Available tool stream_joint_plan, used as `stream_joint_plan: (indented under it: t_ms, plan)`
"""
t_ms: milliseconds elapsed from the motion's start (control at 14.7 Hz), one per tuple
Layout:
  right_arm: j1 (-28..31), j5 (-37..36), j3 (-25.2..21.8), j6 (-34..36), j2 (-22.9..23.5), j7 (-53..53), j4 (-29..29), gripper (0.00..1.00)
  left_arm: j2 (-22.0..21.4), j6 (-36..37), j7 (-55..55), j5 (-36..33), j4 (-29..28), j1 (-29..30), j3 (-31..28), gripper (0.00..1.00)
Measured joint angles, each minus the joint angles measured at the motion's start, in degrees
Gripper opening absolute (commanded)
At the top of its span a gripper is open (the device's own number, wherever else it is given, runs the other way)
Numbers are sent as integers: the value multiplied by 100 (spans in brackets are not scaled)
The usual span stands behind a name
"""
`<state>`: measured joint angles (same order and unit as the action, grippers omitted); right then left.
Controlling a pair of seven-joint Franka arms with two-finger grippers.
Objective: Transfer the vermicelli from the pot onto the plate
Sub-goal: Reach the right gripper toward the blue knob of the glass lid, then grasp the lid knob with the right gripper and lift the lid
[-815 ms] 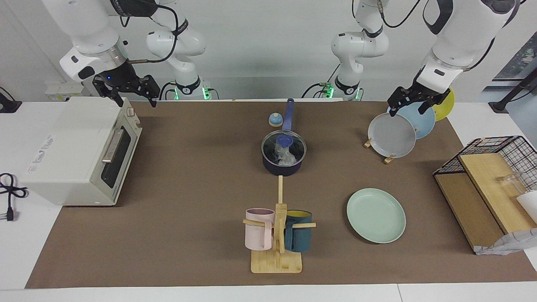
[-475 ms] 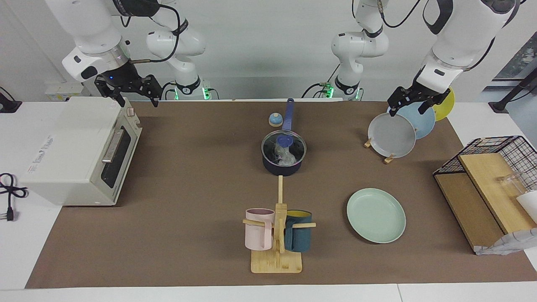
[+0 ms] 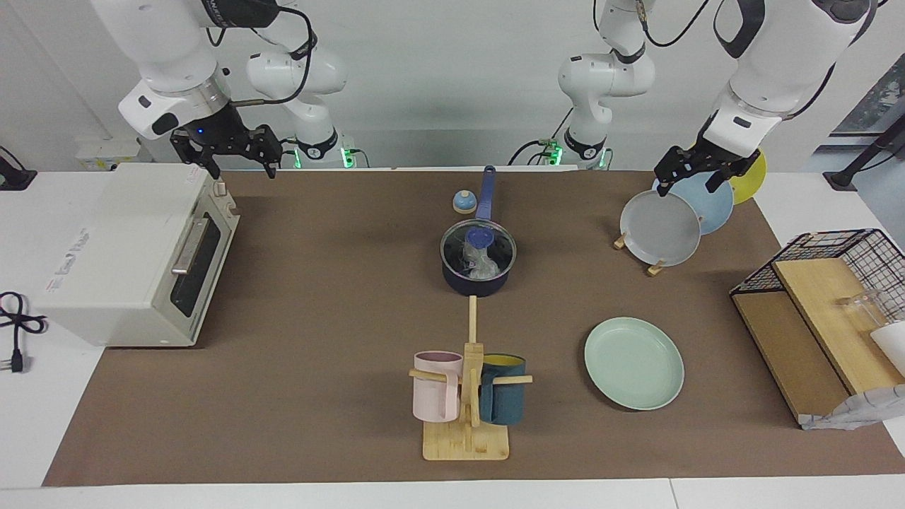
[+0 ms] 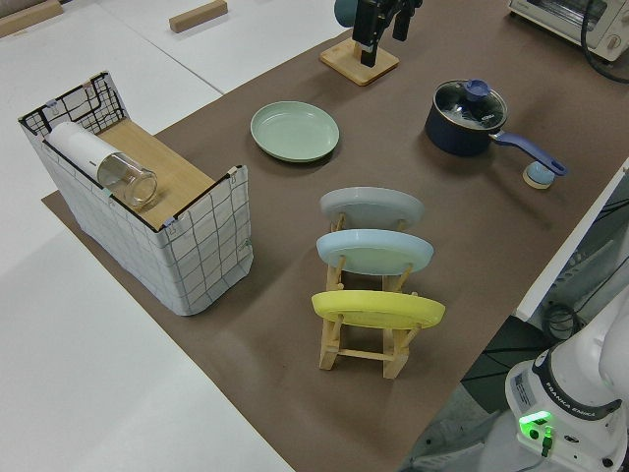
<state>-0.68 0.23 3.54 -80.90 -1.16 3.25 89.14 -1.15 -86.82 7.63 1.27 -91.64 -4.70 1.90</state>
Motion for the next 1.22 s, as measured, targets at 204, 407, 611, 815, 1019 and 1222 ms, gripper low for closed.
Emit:
stream_joint_plan:
  t_ms: [204,407,611,815,1019,1222]
  plan:
    - [-181,210,21,-302,1,2,26,100,0,0,0,0,0,4,-1,100]
    - [-957,301,41,-577,76,903,69,100,0,0,0,0,0,5,-1,100]
    - [-1939,308,83,-891,442,2198,-64,100,0,0,0,0,0,8,-1,100]
    - [-2860,290,93,-1354,1250,3399,-596,100,0,0,0,0,0,9,-1,100]
    - [-3531,240,88,-2213,1848,4317,-700,100,0,0,0,0,0,10,-1,100]
    - [-3873,57,86,-2737,2022,4666,-342,100,0,0,0,0,0,20,-1,100]
